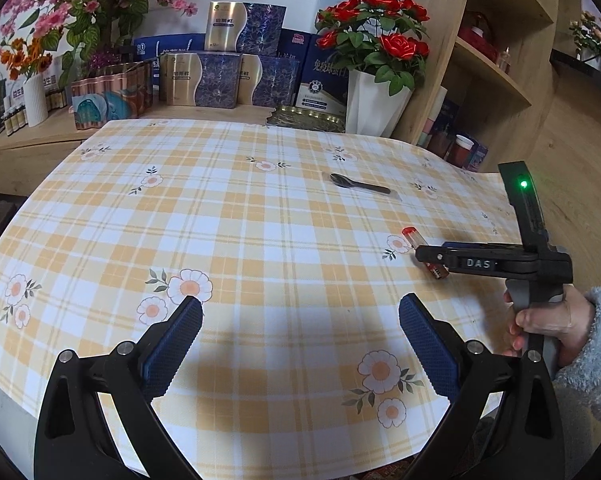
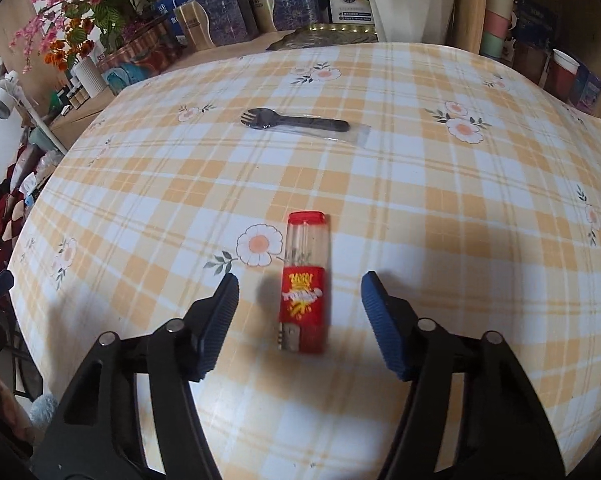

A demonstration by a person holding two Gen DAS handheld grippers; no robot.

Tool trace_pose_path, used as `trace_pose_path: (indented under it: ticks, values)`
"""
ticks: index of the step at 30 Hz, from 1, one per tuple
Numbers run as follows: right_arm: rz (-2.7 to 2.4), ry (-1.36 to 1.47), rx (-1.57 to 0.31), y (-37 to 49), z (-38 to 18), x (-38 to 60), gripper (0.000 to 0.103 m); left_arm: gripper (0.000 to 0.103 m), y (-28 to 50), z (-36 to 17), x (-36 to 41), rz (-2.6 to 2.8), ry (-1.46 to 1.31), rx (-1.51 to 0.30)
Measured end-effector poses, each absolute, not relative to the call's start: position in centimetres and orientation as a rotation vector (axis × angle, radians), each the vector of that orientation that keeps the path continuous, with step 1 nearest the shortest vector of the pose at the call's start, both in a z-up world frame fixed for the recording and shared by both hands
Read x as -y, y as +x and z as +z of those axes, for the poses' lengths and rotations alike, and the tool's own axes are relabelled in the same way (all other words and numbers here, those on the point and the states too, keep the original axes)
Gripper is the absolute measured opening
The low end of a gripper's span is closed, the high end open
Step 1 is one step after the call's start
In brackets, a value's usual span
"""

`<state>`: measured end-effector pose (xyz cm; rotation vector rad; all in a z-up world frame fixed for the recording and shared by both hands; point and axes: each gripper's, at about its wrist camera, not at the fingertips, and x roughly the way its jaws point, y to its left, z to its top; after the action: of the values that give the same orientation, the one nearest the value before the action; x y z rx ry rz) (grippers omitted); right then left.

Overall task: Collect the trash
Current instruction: 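Reach to the table and grasp the red snack tube with the right tool, then grasp the wrapped black plastic fork with the left tool while the right tool holds the red tube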

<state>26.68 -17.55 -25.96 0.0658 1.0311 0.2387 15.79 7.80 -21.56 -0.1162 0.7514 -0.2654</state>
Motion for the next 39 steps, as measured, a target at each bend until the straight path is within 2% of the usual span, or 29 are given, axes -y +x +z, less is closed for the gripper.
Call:
trace_pose_path:
  ticks: [3, 5, 7, 14, 20, 24, 28, 31, 39]
  values:
    - [0.218, 0.048, -1.034, 26.9, -26.3, 17.4, 0.056, 0.096, 16.5, -21.7, -7.6, -0.26, -0.112, -0.755]
    - [0.214, 0.014, -1.031, 26.9, -26.4, 16.9, 0.048, 0.096, 17.2, -21.9, -7.3, -0.262, -0.133, -0.763]
    - [0.22, -0.026, -1.023, 26.8, -26.3, 16.6, 0.027, 0.096, 17.7, -21.9, -7.0, -0.271, -0.15, -0.77]
    - [0.236, 0.06, -1.0, 26.1, -25.6, 19.6, 0.026, 0.096, 21.9, -20.8, -5.0, -0.379, -0.181, -0.773]
    - [0.21, 0.161, -0.958, 25.3, -24.3, 23.4, 0.026, 0.096, 29.5, -20.7, -1.7, -0.45, -0.111, -0.747]
    - [0.202, 0.21, -0.937, 24.4, -23.9, 25.4, 0.026, 0.096, 34.3, -22.9, 2.5, -0.485, 0.101, -0.803]
    - [0.186, 0.27, -0.922, 23.1, -23.5, 27.8, 0.026, 0.082, 37.5, -24.9, 6.8, -0.564, 0.32, -0.817]
    - [0.157, 0.283, -0.915, 21.8, -23.4, 29.7, 0.026, 0.082, 38.9, -25.2, 8.6, -0.601, 0.416, -0.794]
    - [0.114, 0.327, -0.893, 19.8, -23.1, 33.3, 0.026, 0.082, 41.3, -26.6, 10.2, -0.689, 0.46, -0.87]
